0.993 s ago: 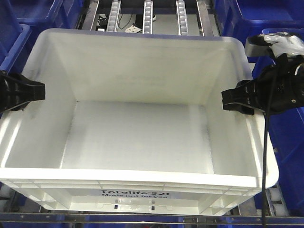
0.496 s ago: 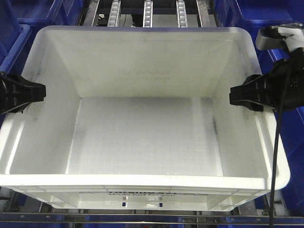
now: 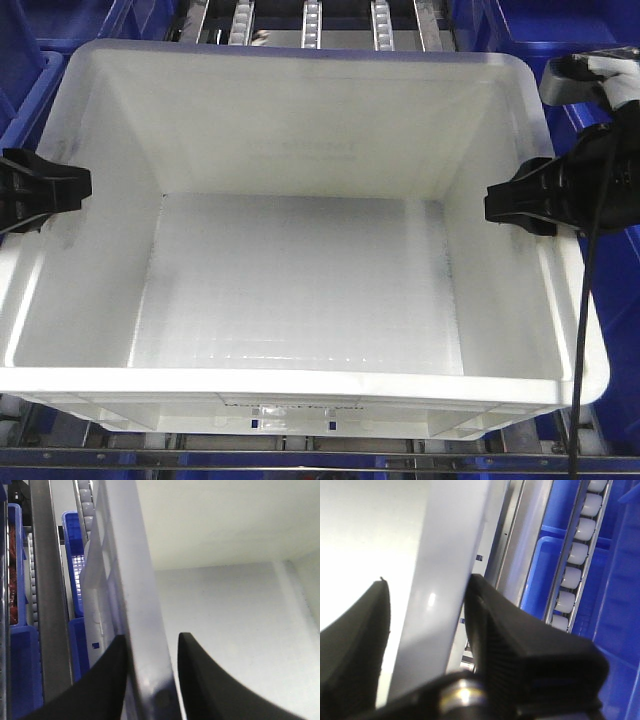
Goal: Move bin from left to right shelf
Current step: 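Lift the tote with both grippers and pull it off the shelf toward the robot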
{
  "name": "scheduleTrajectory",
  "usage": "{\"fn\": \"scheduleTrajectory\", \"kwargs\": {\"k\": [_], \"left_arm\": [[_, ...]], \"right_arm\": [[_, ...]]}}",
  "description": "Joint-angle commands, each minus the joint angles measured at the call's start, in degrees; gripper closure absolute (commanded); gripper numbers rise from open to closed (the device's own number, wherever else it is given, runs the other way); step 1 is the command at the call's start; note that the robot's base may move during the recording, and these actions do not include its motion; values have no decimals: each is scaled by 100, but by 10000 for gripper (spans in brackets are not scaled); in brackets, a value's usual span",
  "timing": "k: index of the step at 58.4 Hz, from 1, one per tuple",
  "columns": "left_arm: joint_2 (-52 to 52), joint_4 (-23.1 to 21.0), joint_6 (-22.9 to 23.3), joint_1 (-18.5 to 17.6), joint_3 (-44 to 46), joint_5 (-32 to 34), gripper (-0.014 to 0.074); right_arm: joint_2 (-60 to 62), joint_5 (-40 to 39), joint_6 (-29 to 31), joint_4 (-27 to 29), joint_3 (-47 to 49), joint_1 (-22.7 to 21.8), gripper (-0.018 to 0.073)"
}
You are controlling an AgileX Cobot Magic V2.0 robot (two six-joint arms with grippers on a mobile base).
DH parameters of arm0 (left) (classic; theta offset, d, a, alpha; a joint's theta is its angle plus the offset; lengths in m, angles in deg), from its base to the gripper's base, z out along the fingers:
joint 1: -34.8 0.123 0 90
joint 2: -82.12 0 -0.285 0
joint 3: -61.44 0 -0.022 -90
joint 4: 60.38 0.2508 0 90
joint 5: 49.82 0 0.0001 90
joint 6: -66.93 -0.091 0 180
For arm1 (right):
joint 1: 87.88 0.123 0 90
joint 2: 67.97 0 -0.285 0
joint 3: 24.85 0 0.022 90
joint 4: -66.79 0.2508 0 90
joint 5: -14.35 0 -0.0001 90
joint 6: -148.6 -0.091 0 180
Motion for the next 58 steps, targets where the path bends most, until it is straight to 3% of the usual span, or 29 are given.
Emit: {"fn": "scheduleTrajectory", "kwargs": {"k": [1, 58], "left_arm": [[210, -702, -195, -91, 216, 450, 604], [210, -650, -195, -86, 216, 503, 603]], "right_arm": [[223, -556, 278, 631, 234, 42, 564], [223, -393, 278, 604, 234, 42, 564]]}}
